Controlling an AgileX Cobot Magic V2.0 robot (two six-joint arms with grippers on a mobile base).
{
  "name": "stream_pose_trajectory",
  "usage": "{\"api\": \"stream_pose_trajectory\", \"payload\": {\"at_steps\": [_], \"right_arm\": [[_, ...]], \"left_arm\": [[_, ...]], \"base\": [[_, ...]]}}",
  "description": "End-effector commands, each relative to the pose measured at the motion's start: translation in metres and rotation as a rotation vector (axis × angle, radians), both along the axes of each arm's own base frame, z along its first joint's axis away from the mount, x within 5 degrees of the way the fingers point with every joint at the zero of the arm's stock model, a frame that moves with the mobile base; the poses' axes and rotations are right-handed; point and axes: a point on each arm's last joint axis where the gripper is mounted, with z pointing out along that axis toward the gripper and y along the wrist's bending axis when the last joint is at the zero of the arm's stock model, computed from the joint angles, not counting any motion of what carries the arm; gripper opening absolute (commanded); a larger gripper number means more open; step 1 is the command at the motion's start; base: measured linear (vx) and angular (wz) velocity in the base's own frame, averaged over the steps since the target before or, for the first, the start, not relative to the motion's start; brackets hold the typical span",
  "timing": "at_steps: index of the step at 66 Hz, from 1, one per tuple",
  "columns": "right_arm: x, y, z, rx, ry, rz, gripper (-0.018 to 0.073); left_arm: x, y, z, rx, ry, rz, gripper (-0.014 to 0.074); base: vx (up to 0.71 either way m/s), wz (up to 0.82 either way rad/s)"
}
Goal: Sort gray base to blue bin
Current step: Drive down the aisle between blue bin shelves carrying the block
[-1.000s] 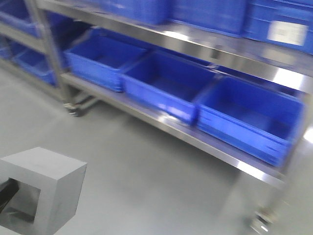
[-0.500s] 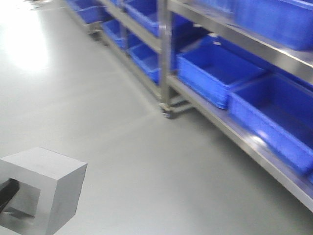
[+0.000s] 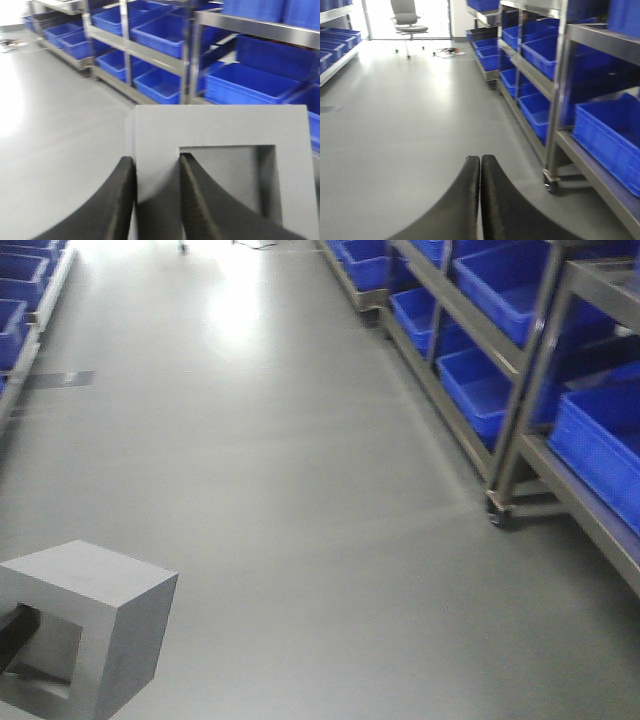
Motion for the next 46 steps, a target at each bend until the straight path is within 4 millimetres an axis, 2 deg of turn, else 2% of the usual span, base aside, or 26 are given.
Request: {"api": "stream_pose_trajectory", "payload": {"at_steps": [1,22,46], "right_arm": [[0.0002,0.0001,0.0025,-0.011,-0.071,0.000,-0.0009],[0.0002,0.0001,0.0025,-0.011,-0.071,0.000,-0.0009],[0.0002,0.0001,0.0025,-0.011,-0.071,0.000,-0.0009]], "left_arm": [[0.0005,-0.0013,0.0198,-0.073,-0.117,-0.009,-0.0006],[0.0005,-0.0013,0.0198,-0.073,-0.117,-0.009,-0.0006],[0.0005,-0.0013,0.0198,-0.073,-0.117,-0.009,-0.0006]], "base": [[0.21,0.55],[0.24,0.37],[0.33,0.05]]}}
